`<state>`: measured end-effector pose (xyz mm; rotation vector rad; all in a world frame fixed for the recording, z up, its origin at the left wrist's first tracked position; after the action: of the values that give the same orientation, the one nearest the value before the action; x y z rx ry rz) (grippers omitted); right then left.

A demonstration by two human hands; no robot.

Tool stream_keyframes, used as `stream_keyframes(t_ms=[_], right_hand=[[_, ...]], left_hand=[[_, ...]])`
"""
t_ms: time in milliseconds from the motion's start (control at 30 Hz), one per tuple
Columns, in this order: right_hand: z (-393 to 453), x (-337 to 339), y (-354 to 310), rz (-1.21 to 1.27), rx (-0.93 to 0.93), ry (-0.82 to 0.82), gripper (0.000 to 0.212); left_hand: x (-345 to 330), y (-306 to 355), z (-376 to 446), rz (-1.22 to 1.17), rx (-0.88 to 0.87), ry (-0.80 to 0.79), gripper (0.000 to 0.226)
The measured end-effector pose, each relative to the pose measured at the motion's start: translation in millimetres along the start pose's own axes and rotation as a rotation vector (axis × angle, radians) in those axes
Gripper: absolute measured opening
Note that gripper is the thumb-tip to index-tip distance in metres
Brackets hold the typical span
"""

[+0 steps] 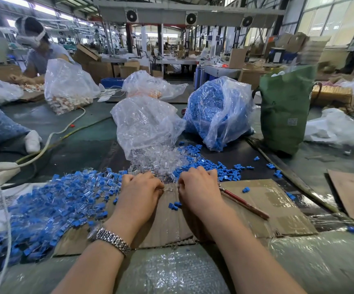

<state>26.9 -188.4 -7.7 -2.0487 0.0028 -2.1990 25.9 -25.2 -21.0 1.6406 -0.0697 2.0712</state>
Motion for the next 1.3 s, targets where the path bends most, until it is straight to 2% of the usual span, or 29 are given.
stream_keyframes(t_ms=[167,300,433,533,600,767,1133,1233,1300], right_hand=[[-2.8,2.0,-0.8,0.113,0.024,0.060,0.018],[-5.8,10.1,-1.0,0.507,0.036,0.094,0.013],[-9.7,17.7,1.4,0.887,0.065,0.077,0.006],[-13.1,22.1,0.7,1.025,0.150,0.082,0.009],[-15.3,23.3,-0.7,1.052,0.208,0.097,0.014],[-16.3,23.7,-1.4,1.033,0.246,0.107,0.011],[-18.9,22.2,-3.0,0.942,0.305,0.174,0.013],[-19.9,27.0,-1.0,0.958,0.247,0.138,0.008],[-20.9,32.9,7.4,0.871,0.127,0.082,0.017]], left_hand=[[6.0,2.6,-0.9,-0.154,-0.010,0.056,0.014],[15.8,8.3,-1.8,-0.347,-0.009,0.083,0.013],[22.9,4.0,-3.3,-0.677,0.042,0.025,0.029],[25.5,2.0,-3.2,-0.992,0.091,-0.036,0.023],[25.5,1.7,-2.7,-1.103,0.103,-0.061,0.019],[29.0,1.3,-4.9,-1.363,0.124,-0.126,0.022],[31.1,2.7,-5.4,-1.390,0.101,-0.117,0.027],[31.4,1.1,-5.4,-1.403,0.110,-0.134,0.024],[30.1,-0.3,-5.5,-1.461,0.128,-0.154,0.022]])
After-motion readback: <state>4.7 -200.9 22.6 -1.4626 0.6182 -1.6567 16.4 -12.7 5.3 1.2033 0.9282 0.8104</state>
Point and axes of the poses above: each hand's wrist, its own z-axis towards the middle knuckle, its own x-axis out of the back of the hand, y = z × x, the point moved 1 cm from there along z, towards the middle knuckle, and after that the axes turned 10 degrees about -y, right-handed, at the moved point
